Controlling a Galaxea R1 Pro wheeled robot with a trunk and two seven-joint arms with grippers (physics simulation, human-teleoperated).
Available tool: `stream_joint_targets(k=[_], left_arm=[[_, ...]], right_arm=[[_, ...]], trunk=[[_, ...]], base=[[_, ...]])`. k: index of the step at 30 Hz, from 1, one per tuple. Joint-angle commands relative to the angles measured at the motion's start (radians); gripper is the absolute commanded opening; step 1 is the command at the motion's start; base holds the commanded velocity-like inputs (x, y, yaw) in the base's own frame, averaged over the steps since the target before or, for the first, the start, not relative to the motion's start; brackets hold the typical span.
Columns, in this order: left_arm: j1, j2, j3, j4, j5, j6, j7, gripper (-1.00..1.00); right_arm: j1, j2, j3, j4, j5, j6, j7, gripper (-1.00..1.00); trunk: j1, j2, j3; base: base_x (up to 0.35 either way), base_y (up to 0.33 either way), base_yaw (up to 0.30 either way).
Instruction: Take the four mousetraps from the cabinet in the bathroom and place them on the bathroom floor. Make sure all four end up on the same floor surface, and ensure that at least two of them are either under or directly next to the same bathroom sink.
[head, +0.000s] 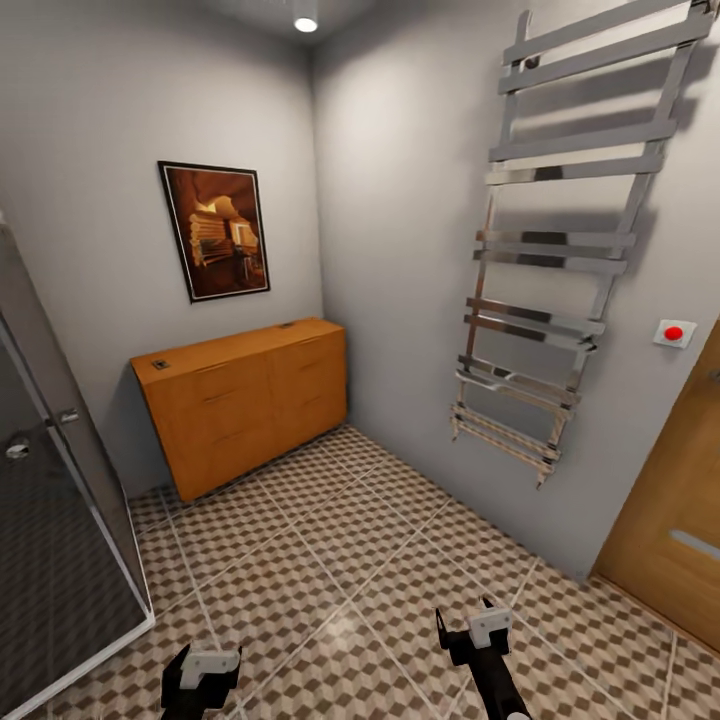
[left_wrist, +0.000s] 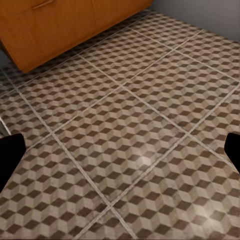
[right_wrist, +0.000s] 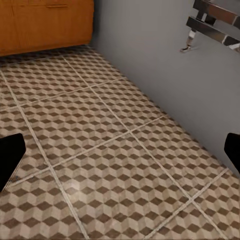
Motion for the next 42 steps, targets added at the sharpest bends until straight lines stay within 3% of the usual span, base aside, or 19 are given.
stream_joint_targets(k=[1,28,42], left_arm=[[-0.002,0.000,-0.008,0.003,0.003,-0.005,0.005,1.00],[-0.002,0.000,-0.008,0.003,0.003,-0.004,0.005,1.00],[-0.002,-0.001,-0.008,0.003,0.003,-0.003,0.006,1.00]], right_arm=[[-0.001,0.000,0.002,0.001,0.011,-0.001,-0.010,1.00],[-0.001,0.000,0.002,0.001,0.011,-0.001,-0.010,1.00],[-0.001,0.000,0.002,0.001,0.011,-0.001,-0.010,1.00]], trunk=[[0.000,-0.002,-0.002],[0.000,-0.002,-0.002],[0.000,-0.002,-0.002]], base=[[0.015,-0.005,0.284],[0.178,-0.125,0.278],[0.258,-0.154,0.035]])
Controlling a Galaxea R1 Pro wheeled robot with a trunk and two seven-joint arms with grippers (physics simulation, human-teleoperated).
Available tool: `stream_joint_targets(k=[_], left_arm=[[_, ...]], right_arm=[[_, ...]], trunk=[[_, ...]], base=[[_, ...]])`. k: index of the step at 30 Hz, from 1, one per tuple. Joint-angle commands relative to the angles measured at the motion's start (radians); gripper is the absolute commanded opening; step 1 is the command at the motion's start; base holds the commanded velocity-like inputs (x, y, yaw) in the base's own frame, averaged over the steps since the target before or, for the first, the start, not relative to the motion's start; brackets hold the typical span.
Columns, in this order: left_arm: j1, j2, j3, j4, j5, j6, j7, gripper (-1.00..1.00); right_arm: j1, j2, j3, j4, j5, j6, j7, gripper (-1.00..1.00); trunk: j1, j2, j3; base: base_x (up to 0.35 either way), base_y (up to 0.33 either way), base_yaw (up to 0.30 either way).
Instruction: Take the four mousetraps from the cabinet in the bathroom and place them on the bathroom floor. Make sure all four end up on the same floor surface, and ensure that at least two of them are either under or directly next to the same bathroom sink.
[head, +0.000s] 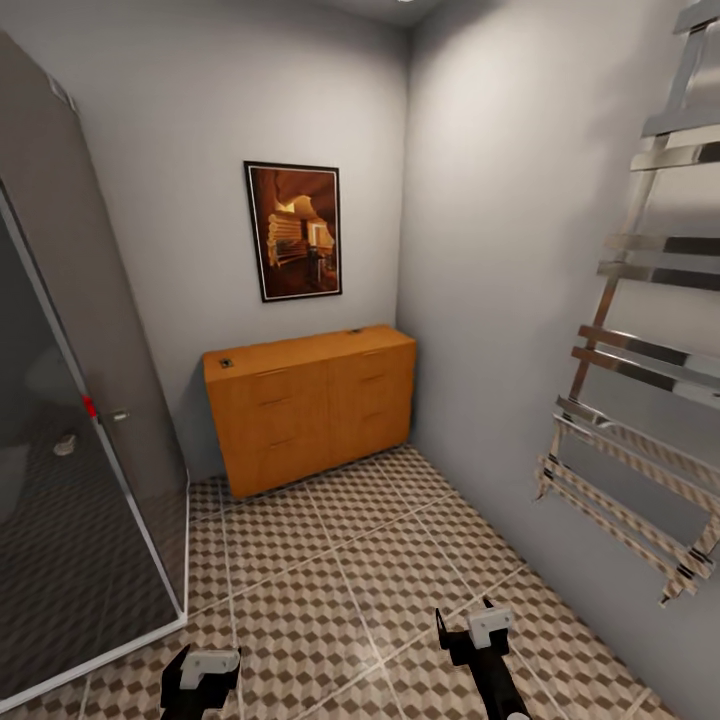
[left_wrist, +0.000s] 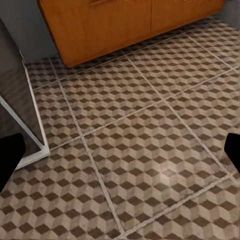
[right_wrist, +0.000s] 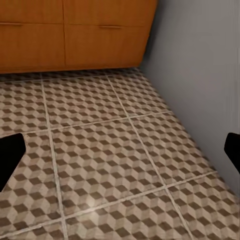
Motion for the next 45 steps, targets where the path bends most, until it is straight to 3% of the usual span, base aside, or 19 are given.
stream_joint_targets(k=[1,26,45], left_arm=[[-0.002,-0.001,-0.009,0.004,0.003,-0.003,0.005,1.00],[-0.002,0.000,-0.009,0.004,0.003,0.004,0.004,1.00],[-0.002,0.000,-0.009,0.004,0.003,0.004,0.004,1.00]], right_arm=[[-0.001,0.000,0.002,0.001,0.010,-0.001,-0.010,1.00],[-0.001,0.000,0.002,0.001,0.010,-0.001,-0.010,1.00],[-0.001,0.000,0.002,0.001,0.010,-0.001,-0.010,1.00]], trunk=[[0.001,-0.002,-0.002],[0.001,-0.002,-0.001],[0.001,-0.002,0.019]], base=[[0.264,-0.155,0.001],[0.286,-0.016,-0.005],[0.291,0.104,-0.191]])
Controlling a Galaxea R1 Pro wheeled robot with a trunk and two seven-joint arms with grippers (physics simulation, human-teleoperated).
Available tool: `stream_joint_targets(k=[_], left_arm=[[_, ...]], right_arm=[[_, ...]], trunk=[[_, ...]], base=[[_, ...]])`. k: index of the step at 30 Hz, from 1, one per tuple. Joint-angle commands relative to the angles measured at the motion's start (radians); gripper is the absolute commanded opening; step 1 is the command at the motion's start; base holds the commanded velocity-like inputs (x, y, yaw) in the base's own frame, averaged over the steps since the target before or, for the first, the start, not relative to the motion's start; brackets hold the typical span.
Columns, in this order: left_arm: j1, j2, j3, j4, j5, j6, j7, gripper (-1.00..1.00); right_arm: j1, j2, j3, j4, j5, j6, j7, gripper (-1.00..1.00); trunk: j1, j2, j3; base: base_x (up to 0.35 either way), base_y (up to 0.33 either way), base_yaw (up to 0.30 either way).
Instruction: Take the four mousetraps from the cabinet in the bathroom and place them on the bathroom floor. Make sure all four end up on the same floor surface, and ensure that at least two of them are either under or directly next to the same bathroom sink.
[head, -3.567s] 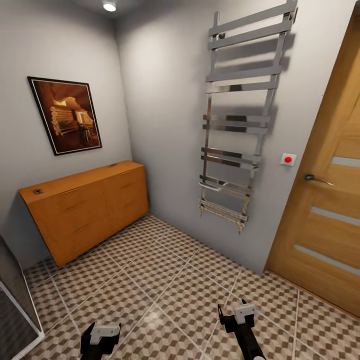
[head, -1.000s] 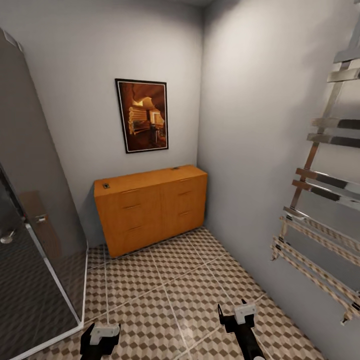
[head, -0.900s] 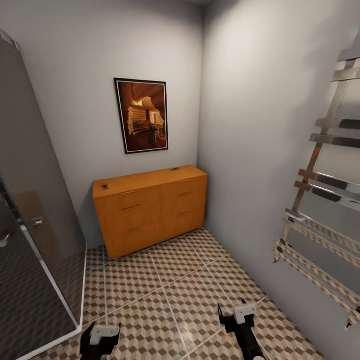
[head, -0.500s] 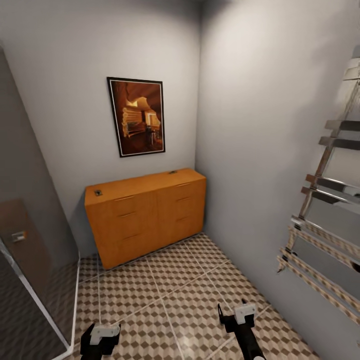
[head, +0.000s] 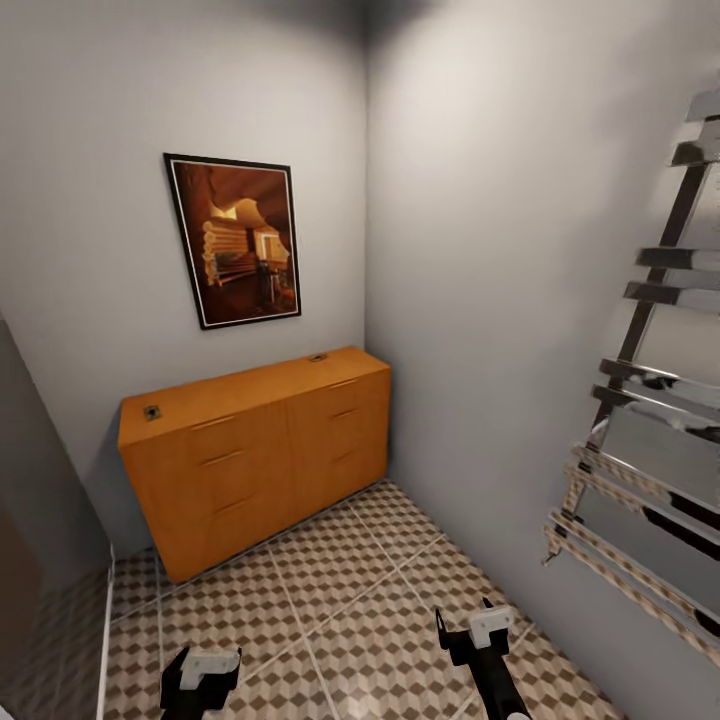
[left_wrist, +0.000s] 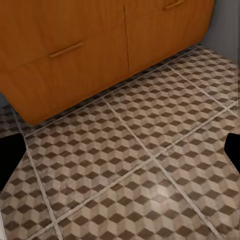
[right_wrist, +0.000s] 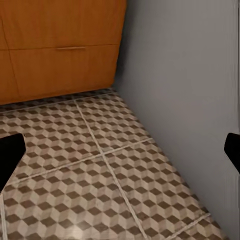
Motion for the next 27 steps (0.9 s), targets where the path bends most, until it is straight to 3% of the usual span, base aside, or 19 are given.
stream_joint_targets(k=[1,27], left_arm=[[-0.001,0.000,-0.009,0.003,0.003,-0.005,0.005,1.00],[-0.001,-0.001,-0.009,0.003,0.003,-0.005,0.005,1.00]], right_arm=[[-0.001,0.000,0.002,0.002,0.010,-0.001,-0.010,1.00],[-0.001,0.000,0.002,0.001,0.010,-0.001,-0.010,1.00]], trunk=[[0.001,-0.002,-0.001],[0.001,-0.002,0.029]], base=[[0.279,0.117,-0.205],[0.258,0.136,-0.205]])
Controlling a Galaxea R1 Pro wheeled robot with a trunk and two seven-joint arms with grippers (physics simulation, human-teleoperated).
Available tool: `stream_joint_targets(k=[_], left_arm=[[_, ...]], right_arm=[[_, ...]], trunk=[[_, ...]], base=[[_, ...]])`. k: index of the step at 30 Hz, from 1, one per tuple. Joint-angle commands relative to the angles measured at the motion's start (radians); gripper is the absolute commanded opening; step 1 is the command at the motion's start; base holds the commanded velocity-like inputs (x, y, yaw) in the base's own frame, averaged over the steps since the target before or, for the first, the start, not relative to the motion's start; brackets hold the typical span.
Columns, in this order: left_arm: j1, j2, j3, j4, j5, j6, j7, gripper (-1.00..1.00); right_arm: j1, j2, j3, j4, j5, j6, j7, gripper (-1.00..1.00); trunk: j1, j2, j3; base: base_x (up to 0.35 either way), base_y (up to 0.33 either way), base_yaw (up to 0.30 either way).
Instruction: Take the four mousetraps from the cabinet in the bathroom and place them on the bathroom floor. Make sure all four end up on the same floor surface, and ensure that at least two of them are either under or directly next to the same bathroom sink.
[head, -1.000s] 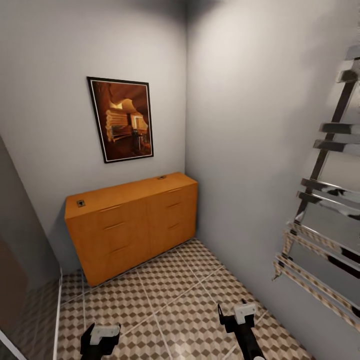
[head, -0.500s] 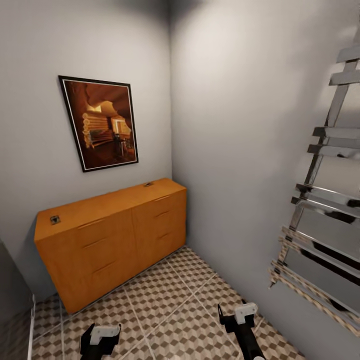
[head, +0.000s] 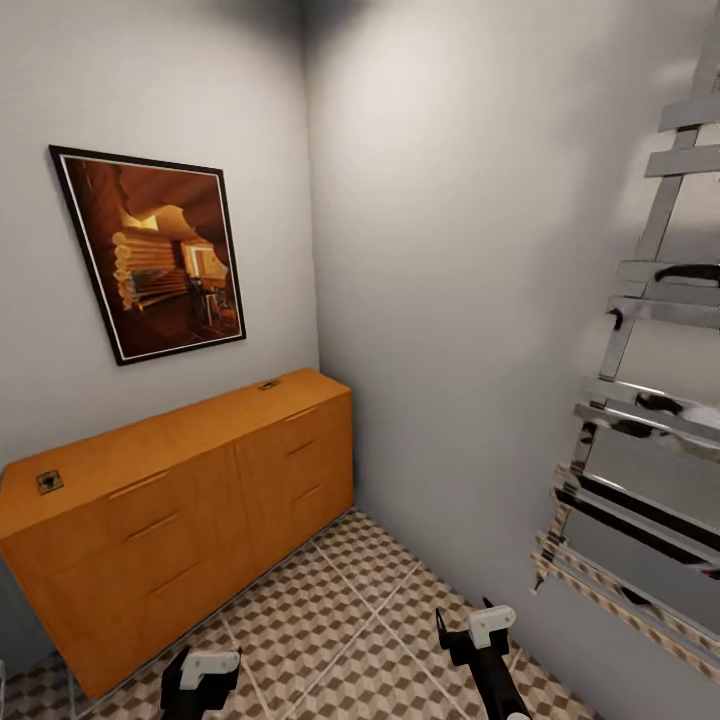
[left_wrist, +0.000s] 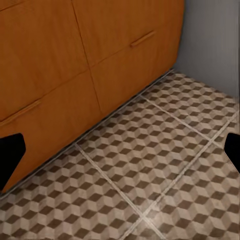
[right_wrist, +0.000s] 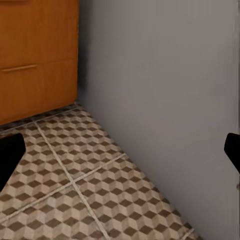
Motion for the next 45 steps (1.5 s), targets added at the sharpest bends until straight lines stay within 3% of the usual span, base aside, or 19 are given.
stream_joint_targets(k=[1,20,45], left_arm=[[-0.001,-0.001,-0.009,0.003,0.003,-0.005,0.005,1.00],[-0.001,-0.001,-0.009,0.003,0.003,-0.005,0.005,1.00],[-0.001,-0.001,-0.009,0.003,0.003,-0.005,0.004,1.00]], right_arm=[[-0.001,0.000,0.002,0.002,0.010,-0.001,-0.010,1.00],[-0.001,0.000,0.002,0.002,0.010,-0.001,-0.010,1.00],[-0.001,-0.001,0.002,0.002,0.010,-0.001,-0.009,1.00]], trunk=[[0.001,-0.002,-0.001],[0.001,-0.002,0.020],[0.001,-0.002,0.022]], base=[[0.205,0.144,-0.205],[0.180,0.143,-0.198],[0.153,0.119,-0.015]])
